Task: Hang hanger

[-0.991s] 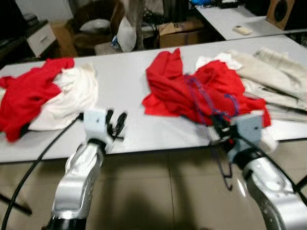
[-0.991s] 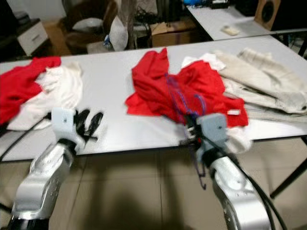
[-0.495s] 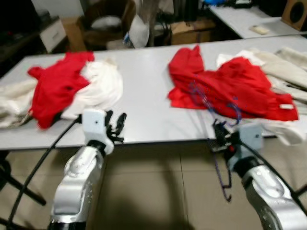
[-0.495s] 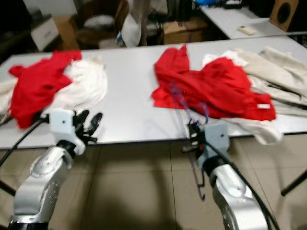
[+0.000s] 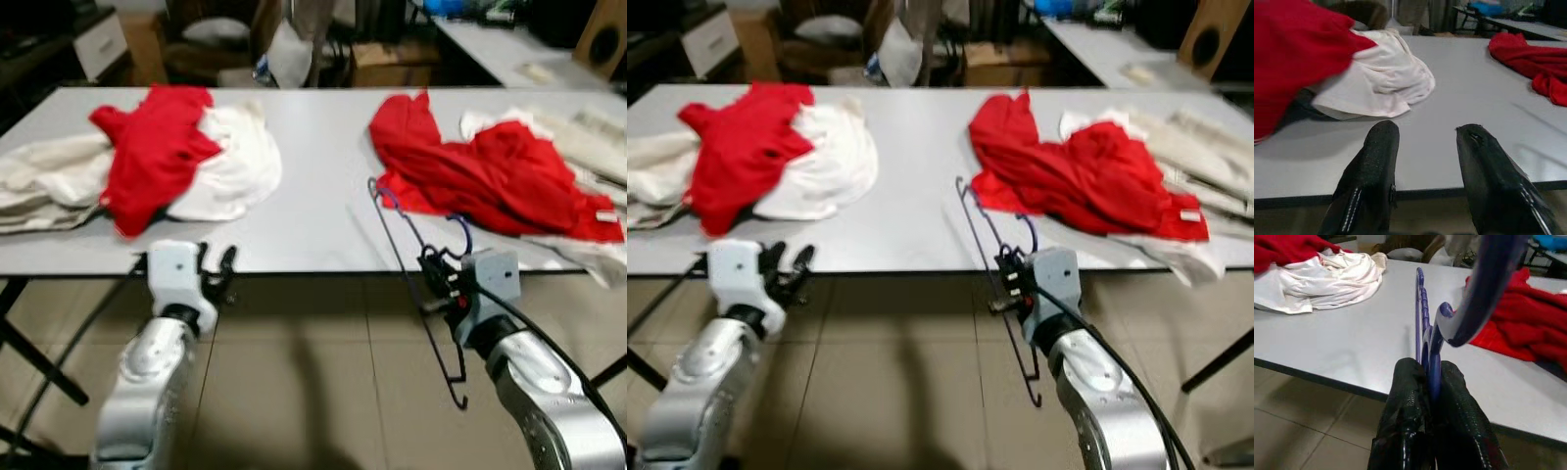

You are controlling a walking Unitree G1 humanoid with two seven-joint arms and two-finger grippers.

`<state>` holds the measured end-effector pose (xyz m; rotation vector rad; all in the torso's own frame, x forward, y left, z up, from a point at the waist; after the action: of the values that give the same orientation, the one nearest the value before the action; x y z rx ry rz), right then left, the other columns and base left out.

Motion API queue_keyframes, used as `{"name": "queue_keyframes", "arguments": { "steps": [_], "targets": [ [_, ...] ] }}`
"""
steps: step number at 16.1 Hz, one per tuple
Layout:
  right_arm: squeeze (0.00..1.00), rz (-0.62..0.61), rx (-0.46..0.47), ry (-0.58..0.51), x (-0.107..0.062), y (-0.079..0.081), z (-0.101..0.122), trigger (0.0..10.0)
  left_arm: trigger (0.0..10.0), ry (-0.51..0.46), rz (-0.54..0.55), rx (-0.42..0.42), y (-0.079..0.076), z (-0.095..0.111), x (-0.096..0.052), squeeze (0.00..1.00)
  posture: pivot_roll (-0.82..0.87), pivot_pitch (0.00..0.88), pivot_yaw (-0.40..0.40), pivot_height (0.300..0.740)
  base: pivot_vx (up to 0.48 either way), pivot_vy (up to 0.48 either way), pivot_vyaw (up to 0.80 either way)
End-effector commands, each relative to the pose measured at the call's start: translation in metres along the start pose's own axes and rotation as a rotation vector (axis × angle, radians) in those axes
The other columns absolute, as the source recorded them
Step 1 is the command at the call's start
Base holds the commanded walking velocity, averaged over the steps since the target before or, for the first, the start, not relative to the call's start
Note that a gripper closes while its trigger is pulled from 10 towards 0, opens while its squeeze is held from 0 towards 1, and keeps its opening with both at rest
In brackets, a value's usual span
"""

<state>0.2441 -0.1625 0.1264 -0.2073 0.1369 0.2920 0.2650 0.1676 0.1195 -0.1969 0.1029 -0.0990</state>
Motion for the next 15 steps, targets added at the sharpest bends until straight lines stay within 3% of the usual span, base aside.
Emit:
{"name": "queue_keyframes", "arguments": {
  "steps": [1,3,11,15],
  "targets": [
    [0.0,-0.015,0.015,0.012,-0.002,-0.002,-0.004,10.0,10.0,-0.01,-0.023,0.001,-0.007,0.002,0.001,0.0,-0.09,0.0,0.031,0.74,0.0,0.311,0.0],
    [0.0,0.002,0.018,0.009,-0.005,0.005,-0.005,10.0,10.0,-0.007,-0.027,-0.009,-0.007,0.001,0.003,0.0,-0.1,0.0,0.05,0.74,0.0,0.311,0.0],
    [0.0,-0.041,0.01,0.024,-0.006,0.003,-0.009,10.0,10.0,0.007,-0.071,-0.008,-0.013,0.001,0.009,0.0,-0.11,0.0,0.077,0.74,0.0,0.315,0.0],
    [0.0,-0.029,0.042,0.017,-0.005,0.003,-0.008,10.0,10.0,0.002,-0.09,-0.038,-0.018,0.0,0.008,0.0,-0.11,0.0,0.075,0.74,0.0,0.0,0.0]
  ]
}}
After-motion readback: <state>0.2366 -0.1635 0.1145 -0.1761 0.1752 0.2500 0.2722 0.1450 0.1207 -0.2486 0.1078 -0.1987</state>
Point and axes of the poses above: a point about 5 cm out from each wrist's last joint towards the gripper, its own x axis pointing out of the wrist towards the gripper, its own z axis along the axis of the wrist's last joint, y = z × x, the point moved 1 cm from there along x, pointing out of the wrist towards the gripper, and after that the axes turned 9 degrees about -x, right-handed, at the moved point
